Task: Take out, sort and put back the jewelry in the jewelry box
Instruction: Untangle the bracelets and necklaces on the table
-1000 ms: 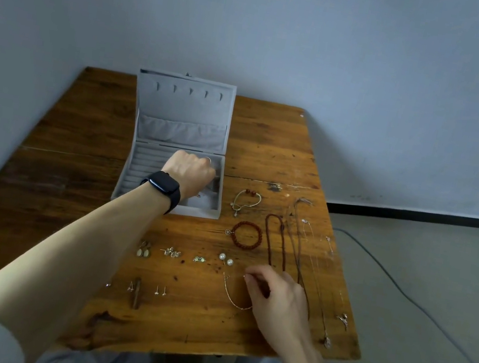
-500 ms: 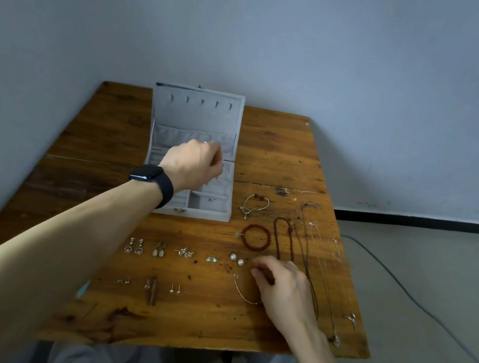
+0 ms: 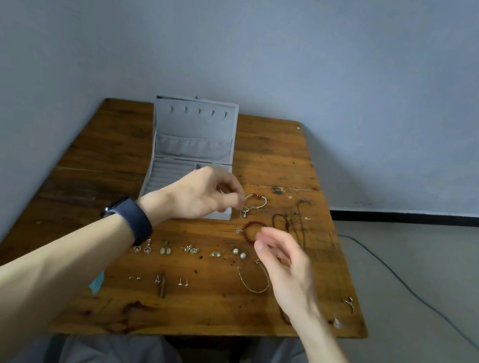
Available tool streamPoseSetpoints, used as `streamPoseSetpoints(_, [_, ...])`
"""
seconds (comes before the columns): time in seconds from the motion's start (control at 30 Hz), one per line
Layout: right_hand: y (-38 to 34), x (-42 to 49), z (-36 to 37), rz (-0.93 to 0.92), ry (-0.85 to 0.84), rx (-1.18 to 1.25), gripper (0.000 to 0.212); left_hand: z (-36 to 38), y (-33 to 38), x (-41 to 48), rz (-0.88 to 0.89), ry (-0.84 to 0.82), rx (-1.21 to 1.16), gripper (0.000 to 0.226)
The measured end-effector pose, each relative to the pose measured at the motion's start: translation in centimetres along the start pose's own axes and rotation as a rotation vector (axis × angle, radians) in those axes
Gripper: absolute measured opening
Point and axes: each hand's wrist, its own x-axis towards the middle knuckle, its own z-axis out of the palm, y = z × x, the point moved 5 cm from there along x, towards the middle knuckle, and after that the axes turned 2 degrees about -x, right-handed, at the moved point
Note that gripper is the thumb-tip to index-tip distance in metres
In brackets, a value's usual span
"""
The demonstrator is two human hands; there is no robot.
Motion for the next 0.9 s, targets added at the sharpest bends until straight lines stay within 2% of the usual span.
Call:
streamPoseSetpoints(0.13, [-1.5, -0.7, 1.3, 0.035, -0.105, 0.100, 0.033, 1.8, 0.4, -2.0, -0.047, -0.066, -0.079, 0.011])
streamPoseSetpoints(0.27, [-0.6, -1.8, 2.1, 0.067, -0.177, 0.055, 0.019, 3.3, 0.0, -3.9, -0.104, -0.099, -0.198, 0.015])
streamPoseSetpoints(0.5, [2.0, -5.4, 2.2, 0.110, -0.219, 0.068, 0.013, 7.2, -3.1, -7.4, -0.255, -0.129, -0.427, 0.012])
streamPoseSetpoints(0.6, [2.9, -6.8, 1.6, 0.157, -0.255, 0.091, 0.014, 8.5, -3.9, -8.9, -0.291, -0.087, -0.501, 0.022])
streamPoseSetpoints(0.77, [4.6, -8.2, 0.4, 0.212, -0.213, 0.071, 0.010, 10.7, -5.4, -10.7, -0.342, -0.033, -0.600, 0.029])
streamPoseSetpoints(0.9, [4.9, -8.5, 0.1, 0.222, -0.183, 0.038, 0.009, 12.6, -6.5, -11.5, -0.436, -0.098, -0.745, 0.028])
